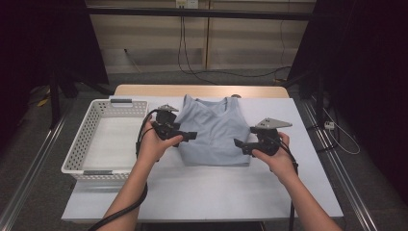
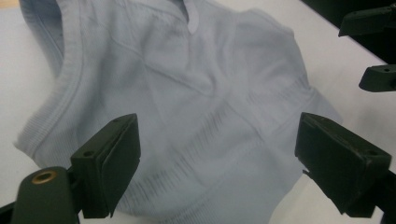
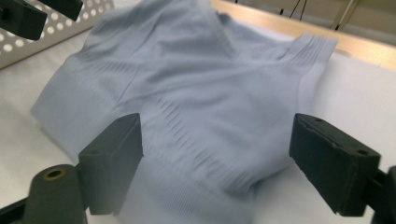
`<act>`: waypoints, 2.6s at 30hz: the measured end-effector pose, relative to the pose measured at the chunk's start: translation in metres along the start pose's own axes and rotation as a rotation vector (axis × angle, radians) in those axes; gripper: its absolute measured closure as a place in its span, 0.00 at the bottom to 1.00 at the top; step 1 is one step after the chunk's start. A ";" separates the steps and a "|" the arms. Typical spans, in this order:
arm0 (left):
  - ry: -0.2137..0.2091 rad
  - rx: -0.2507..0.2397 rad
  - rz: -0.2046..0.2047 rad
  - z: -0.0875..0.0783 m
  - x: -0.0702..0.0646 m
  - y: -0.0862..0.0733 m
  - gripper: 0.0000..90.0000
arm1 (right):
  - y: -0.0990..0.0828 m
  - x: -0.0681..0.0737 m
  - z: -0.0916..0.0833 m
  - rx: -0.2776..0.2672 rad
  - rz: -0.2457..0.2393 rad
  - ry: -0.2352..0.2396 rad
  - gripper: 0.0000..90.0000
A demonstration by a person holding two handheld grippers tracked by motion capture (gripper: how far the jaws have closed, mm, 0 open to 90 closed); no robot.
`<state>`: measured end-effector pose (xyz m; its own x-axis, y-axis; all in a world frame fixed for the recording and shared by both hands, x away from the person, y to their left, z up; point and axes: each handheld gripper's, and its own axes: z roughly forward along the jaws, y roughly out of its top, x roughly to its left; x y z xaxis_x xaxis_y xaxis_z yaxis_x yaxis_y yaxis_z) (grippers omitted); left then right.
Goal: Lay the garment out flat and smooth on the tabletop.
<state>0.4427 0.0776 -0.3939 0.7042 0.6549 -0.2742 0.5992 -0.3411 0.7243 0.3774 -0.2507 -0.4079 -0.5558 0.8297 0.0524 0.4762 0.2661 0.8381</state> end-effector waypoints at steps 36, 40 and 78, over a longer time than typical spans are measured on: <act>0.011 0.027 0.052 0.006 -0.007 -0.031 0.13 | -0.063 0.005 -0.004 0.081 -0.072 0.005 0.28; 0.008 0.033 0.054 0.005 -0.007 -0.032 0.14 | -0.064 0.010 -0.001 0.104 -0.103 0.025 0.38; -0.049 0.033 0.093 0.009 -0.019 -0.035 0.20 | -0.039 -0.008 -0.027 -0.083 0.073 -0.022 0.96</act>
<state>0.4118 0.0708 -0.4202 0.7744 0.5862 -0.2381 0.5425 -0.4215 0.7266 0.3446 -0.2810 -0.4264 -0.5061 0.8563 0.1033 0.4560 0.1640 0.8747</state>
